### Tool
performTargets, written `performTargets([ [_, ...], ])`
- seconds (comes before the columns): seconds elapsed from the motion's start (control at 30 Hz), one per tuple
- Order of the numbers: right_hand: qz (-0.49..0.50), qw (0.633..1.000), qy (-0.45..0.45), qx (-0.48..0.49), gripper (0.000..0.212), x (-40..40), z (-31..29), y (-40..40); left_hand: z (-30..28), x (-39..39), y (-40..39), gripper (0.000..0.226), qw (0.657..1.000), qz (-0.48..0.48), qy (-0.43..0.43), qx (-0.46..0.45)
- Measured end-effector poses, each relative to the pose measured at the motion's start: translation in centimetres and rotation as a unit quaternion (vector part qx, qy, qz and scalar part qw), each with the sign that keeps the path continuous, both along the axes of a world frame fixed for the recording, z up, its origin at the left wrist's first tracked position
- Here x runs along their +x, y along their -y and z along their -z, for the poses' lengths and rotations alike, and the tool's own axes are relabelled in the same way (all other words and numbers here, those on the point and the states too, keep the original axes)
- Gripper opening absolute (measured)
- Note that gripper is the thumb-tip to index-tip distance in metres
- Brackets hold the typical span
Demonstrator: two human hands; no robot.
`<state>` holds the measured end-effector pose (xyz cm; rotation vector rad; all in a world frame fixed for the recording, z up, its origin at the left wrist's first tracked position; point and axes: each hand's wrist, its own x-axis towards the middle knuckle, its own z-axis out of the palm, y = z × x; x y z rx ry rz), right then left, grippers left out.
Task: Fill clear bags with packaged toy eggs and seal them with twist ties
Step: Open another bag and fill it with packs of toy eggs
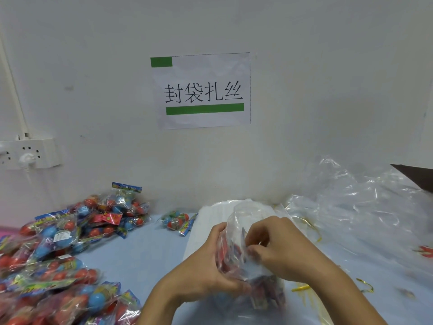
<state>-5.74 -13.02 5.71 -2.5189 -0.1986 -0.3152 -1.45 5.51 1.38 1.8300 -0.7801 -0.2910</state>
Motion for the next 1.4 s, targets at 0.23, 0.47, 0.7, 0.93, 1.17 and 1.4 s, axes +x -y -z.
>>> performTargets([
  [0.23, -0.038, 0.998, -0.029, 0.039, 0.019, -0.3, -0.4, 0.0, -0.3, -0.5, 0.2, 0.102, 1.000, 0.001, -0.014, -0.007],
  [0.47, 0.017, 0.998, 0.027, 0.061, 0.029, -0.5, -0.9, 1.8, -1.2, -1.2, 0.2, 0.135, 0.995, -0.085, -0.015, -0.046],
  [0.7, 0.075, 0.995, 0.019, -0.066, 0.018, -1.2, -1.1, 1.6, -1.0, -1.3, 2.1, 0.058, 0.985, -0.129, 0.042, -0.108],
  [0.93, 0.136, 0.976, -0.094, -0.144, 0.037, -1.7, -0.8, 0.7, -0.4, -1.7, 3.6, 0.055, 0.984, -0.144, 0.090, -0.052],
  [1.17, 0.119, 0.982, -0.078, -0.124, 0.026, -1.8, -1.0, 0.3, -0.3, -1.8, 4.3, 0.051, 0.975, -0.181, 0.133, -0.003],
  [1.4, 0.065, 0.996, 0.014, -0.062, 0.018, -1.3, -0.7, 0.2, -0.2, -1.5, 4.3, 0.036, 0.960, -0.225, 0.160, -0.052],
])
